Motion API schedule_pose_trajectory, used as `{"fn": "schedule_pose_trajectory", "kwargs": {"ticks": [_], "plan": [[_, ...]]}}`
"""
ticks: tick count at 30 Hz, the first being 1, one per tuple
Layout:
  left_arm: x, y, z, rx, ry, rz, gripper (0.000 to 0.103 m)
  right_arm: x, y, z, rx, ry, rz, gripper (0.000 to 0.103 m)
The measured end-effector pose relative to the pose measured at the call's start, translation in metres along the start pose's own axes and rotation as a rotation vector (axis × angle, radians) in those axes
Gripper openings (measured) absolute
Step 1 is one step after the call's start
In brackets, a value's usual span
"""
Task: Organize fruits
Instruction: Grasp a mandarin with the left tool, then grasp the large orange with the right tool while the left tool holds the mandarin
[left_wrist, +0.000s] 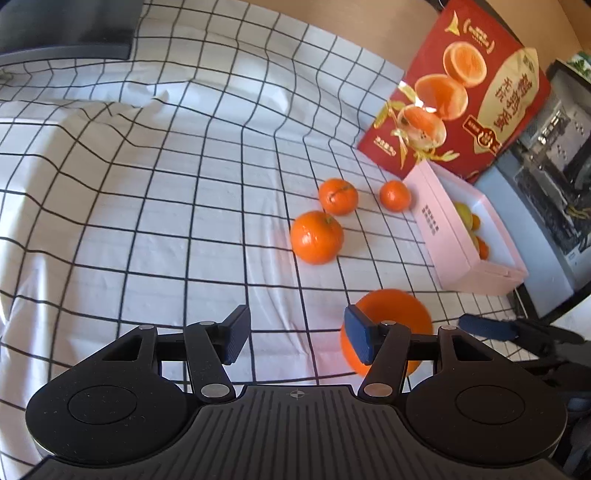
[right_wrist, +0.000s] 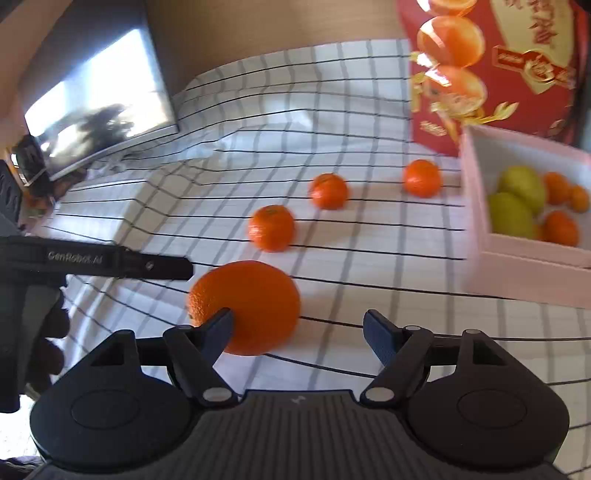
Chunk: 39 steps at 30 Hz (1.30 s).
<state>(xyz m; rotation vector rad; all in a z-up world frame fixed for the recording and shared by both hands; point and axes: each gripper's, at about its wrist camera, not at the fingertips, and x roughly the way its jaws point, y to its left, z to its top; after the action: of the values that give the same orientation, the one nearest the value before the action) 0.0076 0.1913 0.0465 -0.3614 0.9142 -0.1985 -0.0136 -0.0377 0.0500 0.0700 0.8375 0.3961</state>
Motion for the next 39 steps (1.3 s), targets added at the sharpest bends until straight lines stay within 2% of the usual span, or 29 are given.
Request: {"fn": "schedule_pose_trajectory", "kwargs": {"ticks": [2,6,8,14,18,19,22,25,27,30,34,37,39], "plan": [[0.004,-0.005,0.003,0.031,-0.001,0.007,0.061,-0.002,-0.004,-0.002,0.002,-0.002,-0.029,0.077],[0.019,-0.020,0.024,0.160,-0.044,0.062,0.061,-0.007,-0.014,-0.006,0.018,0.000,-0.096,0.077],[0.034,-0.026,0.036,0.211,-0.040,0.075,0.061,-0.009,-0.019,-0.009,0.033,0.003,-0.137,0.077],[0.079,-0.041,0.051,0.315,-0.011,0.118,0.061,-0.028,-0.031,-0.019,0.068,-0.012,-0.187,0.077],[0.091,-0.045,0.051,0.328,0.004,0.133,0.060,-0.041,-0.034,-0.025,0.076,-0.018,-0.189,0.077],[0.093,-0.046,0.050,0.334,0.004,0.142,0.056,-0.044,-0.033,-0.027,0.081,-0.022,-0.183,0.077],[0.093,-0.045,0.049,0.338,-0.005,0.151,0.054,-0.051,-0.025,-0.029,0.084,-0.031,-0.116,0.078],[0.086,-0.038,0.048,0.298,-0.006,0.130,0.053,-0.049,-0.001,-0.028,0.011,-0.020,-0.035,0.081],[0.079,-0.035,0.046,0.279,-0.001,0.119,0.053,-0.037,0.018,-0.028,-0.074,0.025,-0.001,0.081],[0.066,-0.030,0.037,0.266,0.015,0.097,0.053,-0.020,0.035,-0.032,-0.163,0.056,-0.031,0.081],[0.048,-0.023,0.017,0.236,0.032,0.060,0.053,-0.008,0.023,-0.033,-0.183,0.074,-0.090,0.080],[0.038,-0.024,0.004,0.222,0.052,0.039,0.053,-0.015,-0.001,-0.030,-0.125,0.067,-0.038,0.080],[0.035,-0.027,-0.002,0.220,0.065,0.024,0.053,-0.024,-0.014,-0.028,-0.094,0.038,-0.039,0.082]]}}
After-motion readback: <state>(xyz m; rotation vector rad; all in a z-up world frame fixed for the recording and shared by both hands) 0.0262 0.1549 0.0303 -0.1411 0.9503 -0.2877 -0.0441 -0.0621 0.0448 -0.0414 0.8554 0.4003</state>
